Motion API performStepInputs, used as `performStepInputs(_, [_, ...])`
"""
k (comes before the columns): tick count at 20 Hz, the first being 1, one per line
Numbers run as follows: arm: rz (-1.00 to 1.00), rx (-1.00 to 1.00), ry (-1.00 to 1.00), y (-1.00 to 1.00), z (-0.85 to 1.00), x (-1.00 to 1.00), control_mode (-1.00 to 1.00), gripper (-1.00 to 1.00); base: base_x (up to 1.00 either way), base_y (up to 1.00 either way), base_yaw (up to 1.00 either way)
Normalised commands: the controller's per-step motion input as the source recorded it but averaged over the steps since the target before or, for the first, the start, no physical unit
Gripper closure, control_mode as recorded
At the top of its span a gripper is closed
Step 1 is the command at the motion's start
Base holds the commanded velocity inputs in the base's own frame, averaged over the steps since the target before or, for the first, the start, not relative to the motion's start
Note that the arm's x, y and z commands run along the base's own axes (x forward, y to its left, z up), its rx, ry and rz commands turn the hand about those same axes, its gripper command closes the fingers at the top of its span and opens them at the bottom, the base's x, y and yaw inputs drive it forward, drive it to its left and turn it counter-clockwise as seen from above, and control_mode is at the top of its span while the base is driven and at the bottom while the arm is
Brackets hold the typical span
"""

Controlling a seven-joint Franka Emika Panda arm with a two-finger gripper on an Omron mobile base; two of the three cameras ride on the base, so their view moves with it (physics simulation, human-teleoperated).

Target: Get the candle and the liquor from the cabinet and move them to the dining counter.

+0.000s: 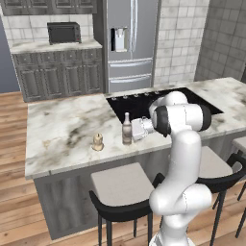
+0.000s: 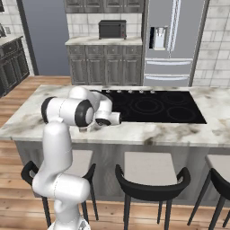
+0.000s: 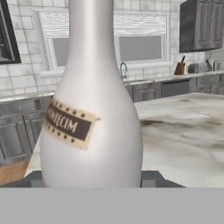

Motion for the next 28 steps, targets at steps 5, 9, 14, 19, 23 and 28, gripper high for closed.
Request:
performStepInputs(5, [0.0,0.0,0.0,0.05,-0.12,0.28,-1.0,1.0,0.0,0.0,0.0])
performStepInputs(9, [0.0,0.0,0.0,0.05,-0.18,0.21,-1.0,1.0,0.0,0.0,0.0])
performStepInputs(14, [0.02,0.0,-0.04,0.03,-0.31,0.02,-1.0,1.0,0.0,0.0,0.0])
performStepInputs(19, [0.02,0.0,-0.04,0.03,-0.3,0.0,-1.0,1.0,0.0,0.0,0.0])
performStepInputs(23, [0.02,0.0,-0.02,0.03,-0.28,0.0,-1.0,-1.0,0.0,0.0,0.0])
performStepInputs(28, [0.01,0.0,-0.01,0.0,-0.21,0.0,-1.0,-1.0,0.0,0.0,0.0])
